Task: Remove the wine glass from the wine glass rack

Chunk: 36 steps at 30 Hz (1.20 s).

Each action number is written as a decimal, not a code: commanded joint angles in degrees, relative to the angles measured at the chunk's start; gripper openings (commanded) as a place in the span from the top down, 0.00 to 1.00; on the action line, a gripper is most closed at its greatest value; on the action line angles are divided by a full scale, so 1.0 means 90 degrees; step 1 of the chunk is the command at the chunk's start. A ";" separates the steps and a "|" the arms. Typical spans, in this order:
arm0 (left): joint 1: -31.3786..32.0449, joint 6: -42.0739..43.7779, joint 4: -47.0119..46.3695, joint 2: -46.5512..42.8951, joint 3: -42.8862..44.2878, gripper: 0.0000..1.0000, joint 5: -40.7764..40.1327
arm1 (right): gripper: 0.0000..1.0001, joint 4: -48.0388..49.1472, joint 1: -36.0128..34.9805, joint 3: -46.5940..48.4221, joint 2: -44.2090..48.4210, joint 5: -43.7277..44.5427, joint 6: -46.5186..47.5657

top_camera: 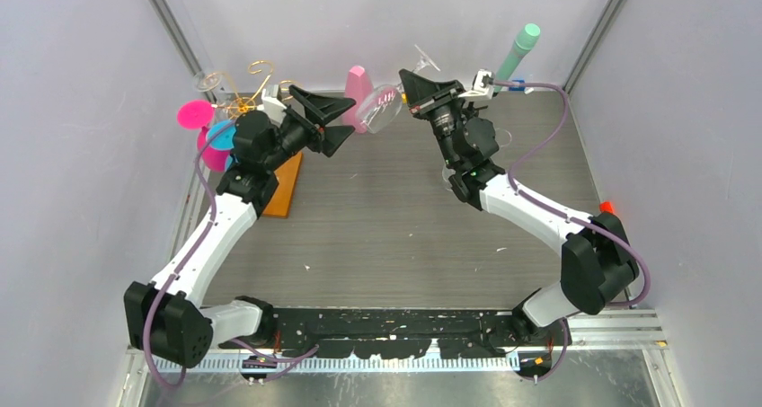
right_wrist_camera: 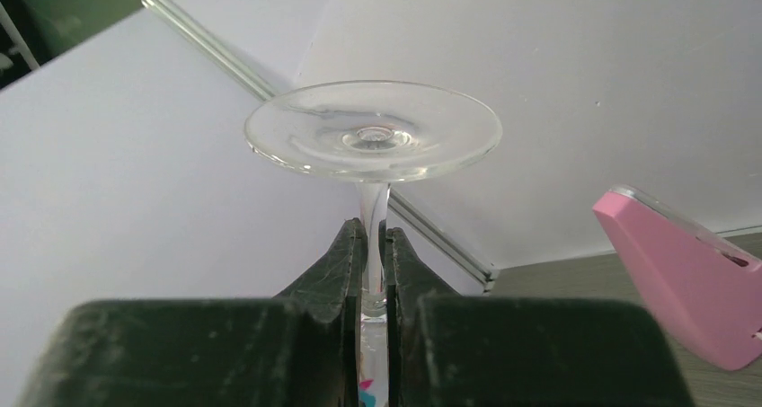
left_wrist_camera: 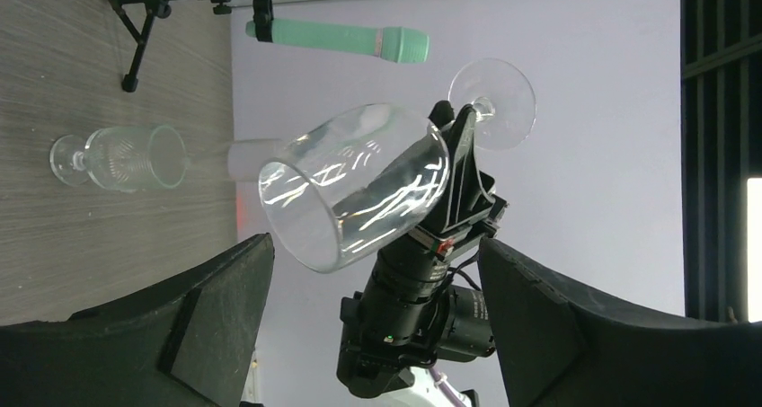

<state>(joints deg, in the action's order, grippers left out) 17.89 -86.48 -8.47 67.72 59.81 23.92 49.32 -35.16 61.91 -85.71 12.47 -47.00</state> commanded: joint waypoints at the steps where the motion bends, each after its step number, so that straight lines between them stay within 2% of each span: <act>1: 0.0014 -0.0107 -0.0735 0.0209 0.0067 0.16 0.0400 | 1.00 0.0874 -0.0010 0.0015 0.0377 0.0746 -0.0830; 6: 0.0014 -0.0722 -0.1826 0.0577 0.0048 0.26 0.0799 | 1.00 0.0931 -0.0010 -0.0001 0.0269 0.0524 -0.0941; 13: 0.0014 -0.1114 -0.2273 0.0640 0.0000 0.42 0.0856 | 1.00 0.1322 -0.0010 -0.0165 0.0042 0.0372 -0.0971; 21: 0.0050 -0.2387 -0.3738 0.1004 -0.0073 0.47 0.1089 | 1.00 0.1555 -0.0016 -0.0242 -0.0231 0.0295 -0.1724; 25: 0.0099 -0.2527 -0.3902 0.1038 -0.0054 0.54 0.1088 | 1.00 0.1697 -0.0010 -0.0275 -0.0395 0.0233 -0.2070; 30: 0.0102 -0.2490 -0.3927 0.1020 -0.0007 0.70 0.1053 | 1.00 0.1956 -0.0010 -0.0403 -0.0515 0.0236 -0.2352; 35: 0.0102 -0.2229 -0.3861 0.0979 0.0074 0.99 0.1012 | 1.00 0.2011 -0.0010 -0.0473 -0.0513 0.0202 -0.2476; 36: 0.0102 -0.2113 -0.3788 0.0959 0.0094 1.00 0.1001 | 1.00 0.2015 -0.0010 -0.0487 -0.0505 0.0195 -0.2474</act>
<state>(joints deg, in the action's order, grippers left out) 18.48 -107.33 -38.57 77.60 58.96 32.97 64.73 -34.79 58.30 -90.06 14.94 -69.49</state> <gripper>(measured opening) 0.072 0.124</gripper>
